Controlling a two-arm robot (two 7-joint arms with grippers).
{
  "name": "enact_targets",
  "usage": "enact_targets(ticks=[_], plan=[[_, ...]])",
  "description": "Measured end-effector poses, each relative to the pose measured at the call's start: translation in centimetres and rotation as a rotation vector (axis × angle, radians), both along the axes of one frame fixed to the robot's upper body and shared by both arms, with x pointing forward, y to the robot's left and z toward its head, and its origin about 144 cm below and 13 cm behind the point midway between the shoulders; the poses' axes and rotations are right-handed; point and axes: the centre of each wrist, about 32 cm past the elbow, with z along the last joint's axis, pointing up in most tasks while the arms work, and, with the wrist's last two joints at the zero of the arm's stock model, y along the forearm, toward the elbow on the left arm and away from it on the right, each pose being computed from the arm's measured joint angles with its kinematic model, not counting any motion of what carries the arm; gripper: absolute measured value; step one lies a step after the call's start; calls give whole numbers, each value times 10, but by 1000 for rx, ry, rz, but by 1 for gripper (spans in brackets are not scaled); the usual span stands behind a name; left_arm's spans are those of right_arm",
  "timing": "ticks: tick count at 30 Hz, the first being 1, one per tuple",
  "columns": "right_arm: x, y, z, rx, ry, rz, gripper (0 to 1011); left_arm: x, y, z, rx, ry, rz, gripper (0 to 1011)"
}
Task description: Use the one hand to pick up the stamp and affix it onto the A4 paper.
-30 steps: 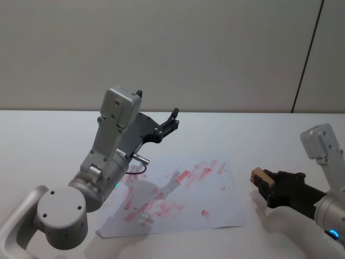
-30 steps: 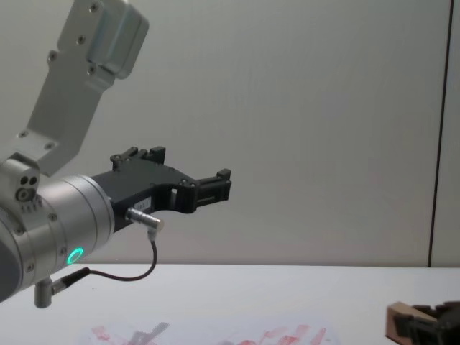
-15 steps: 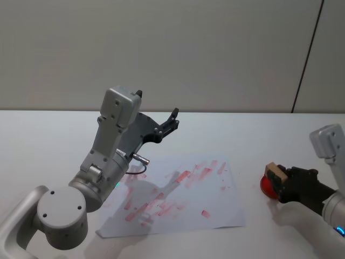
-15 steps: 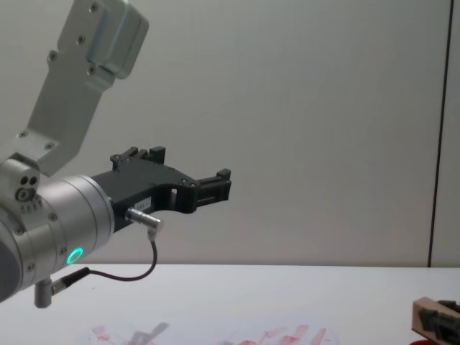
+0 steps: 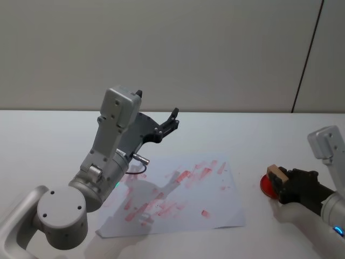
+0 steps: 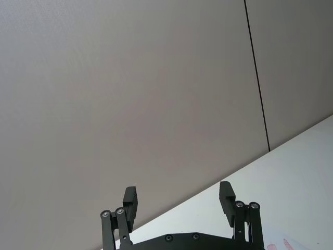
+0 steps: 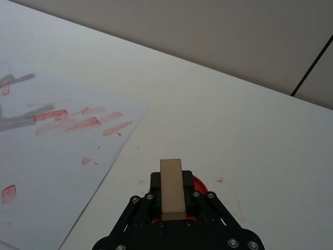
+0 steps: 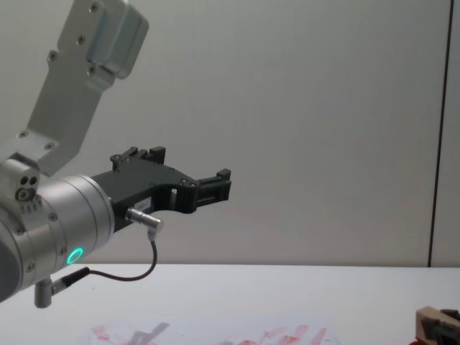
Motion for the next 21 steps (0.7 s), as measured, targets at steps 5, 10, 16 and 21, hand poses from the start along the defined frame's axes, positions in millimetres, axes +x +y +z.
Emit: enact_targets(ticks=[5, 10, 16, 21], plan=[[1, 1, -1, -3, 6, -2, 327, 0, 0, 0, 0, 0, 0, 1002], [1, 1, -3, -5, 11, -3, 510, 0, 0, 0, 0, 0, 0, 1002], [2, 1, -3, -7, 15, -5, 695, 0, 0, 0, 0, 0, 0, 1002], [2, 1, -4, -8, 17, -5, 861, 0, 0, 0, 0, 0, 0, 1002]])
